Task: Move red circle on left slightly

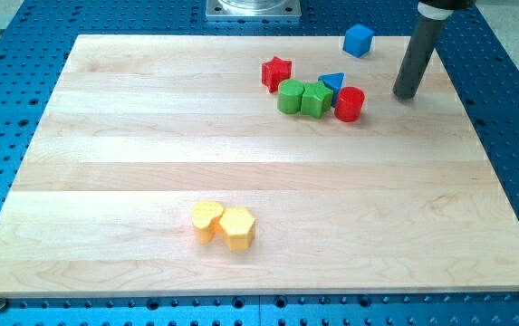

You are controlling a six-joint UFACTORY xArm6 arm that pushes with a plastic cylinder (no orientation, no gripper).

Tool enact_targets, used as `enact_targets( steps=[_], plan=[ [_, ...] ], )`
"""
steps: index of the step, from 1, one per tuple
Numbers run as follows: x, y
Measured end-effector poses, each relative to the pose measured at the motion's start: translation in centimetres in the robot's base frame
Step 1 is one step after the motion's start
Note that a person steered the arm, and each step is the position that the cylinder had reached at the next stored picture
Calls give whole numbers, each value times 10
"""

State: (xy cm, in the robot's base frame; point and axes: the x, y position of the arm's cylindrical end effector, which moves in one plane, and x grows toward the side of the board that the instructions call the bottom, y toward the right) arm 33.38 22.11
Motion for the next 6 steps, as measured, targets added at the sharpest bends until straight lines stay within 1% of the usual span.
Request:
enact_targets(
  steps=[1, 2, 3, 4, 5, 6],
  plan=[
    [13, -4],
    [14, -15],
    [14, -47],
    [19, -67],
    [26, -73],
    [25, -49]
  ],
)
